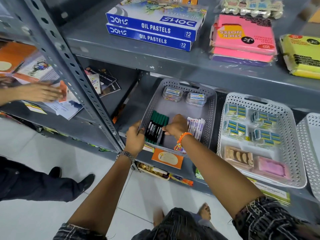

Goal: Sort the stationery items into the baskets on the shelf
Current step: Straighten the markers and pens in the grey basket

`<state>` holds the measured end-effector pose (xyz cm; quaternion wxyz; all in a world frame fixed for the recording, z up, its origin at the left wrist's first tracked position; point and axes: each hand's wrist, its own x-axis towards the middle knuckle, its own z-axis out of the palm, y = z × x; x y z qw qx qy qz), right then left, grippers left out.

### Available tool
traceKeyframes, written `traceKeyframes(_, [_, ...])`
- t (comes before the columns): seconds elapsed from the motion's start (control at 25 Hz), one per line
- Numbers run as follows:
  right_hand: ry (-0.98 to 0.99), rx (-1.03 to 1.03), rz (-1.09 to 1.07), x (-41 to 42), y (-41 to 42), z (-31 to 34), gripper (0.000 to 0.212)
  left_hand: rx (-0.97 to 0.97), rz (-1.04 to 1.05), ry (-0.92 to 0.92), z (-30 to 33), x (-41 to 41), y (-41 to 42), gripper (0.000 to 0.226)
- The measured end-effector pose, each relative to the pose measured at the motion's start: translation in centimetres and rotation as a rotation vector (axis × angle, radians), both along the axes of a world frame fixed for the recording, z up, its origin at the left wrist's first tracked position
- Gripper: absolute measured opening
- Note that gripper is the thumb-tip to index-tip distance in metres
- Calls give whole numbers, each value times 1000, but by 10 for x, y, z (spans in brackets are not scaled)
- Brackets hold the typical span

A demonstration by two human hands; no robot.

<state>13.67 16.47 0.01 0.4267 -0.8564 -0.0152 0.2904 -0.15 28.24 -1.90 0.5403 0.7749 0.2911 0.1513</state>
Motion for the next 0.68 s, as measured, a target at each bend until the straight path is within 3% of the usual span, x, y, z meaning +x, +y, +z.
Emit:
traceKeyframes(0.24, [63, 92, -59, -4, 1, 6, 34, 16, -4, 4, 1, -1, 0, 33])
traceKeyframes(0.68, [108, 125, -8, 6, -13, 7, 25, 8, 2, 18, 7, -3, -2, 43])
